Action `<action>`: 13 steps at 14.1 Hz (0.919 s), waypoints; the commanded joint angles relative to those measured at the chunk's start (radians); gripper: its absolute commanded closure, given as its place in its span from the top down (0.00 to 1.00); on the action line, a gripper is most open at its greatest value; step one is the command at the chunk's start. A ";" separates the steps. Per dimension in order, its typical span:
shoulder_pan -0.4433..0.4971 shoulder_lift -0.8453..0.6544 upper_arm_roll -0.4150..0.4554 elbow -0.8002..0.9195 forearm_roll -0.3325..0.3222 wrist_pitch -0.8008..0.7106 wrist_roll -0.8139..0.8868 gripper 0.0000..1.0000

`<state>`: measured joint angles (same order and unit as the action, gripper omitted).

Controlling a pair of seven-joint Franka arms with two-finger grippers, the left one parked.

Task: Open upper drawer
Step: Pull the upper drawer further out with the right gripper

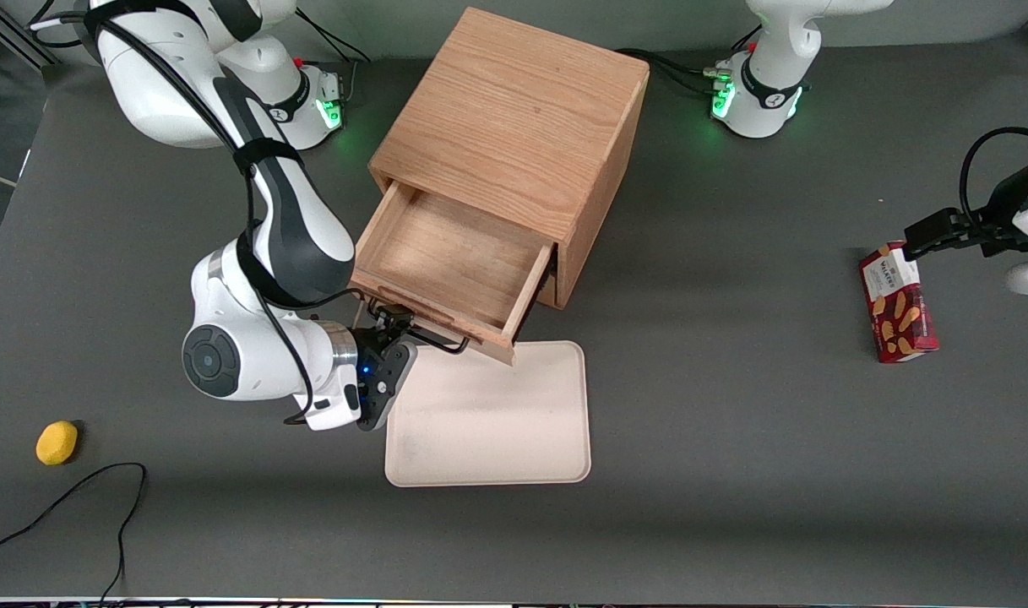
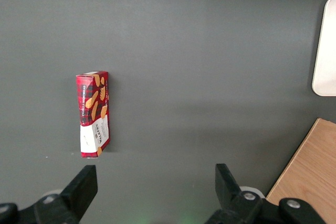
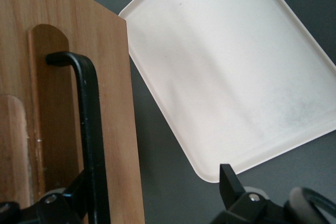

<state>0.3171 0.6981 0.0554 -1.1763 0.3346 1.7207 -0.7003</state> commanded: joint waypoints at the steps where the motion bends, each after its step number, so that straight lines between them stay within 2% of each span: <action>1: -0.012 0.046 0.003 0.060 0.012 -0.006 -0.028 1.00; 13: -0.036 0.058 0.007 0.086 0.015 0.016 -0.028 1.00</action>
<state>0.2972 0.7299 0.0558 -1.1347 0.3346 1.7322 -0.7029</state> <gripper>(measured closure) 0.000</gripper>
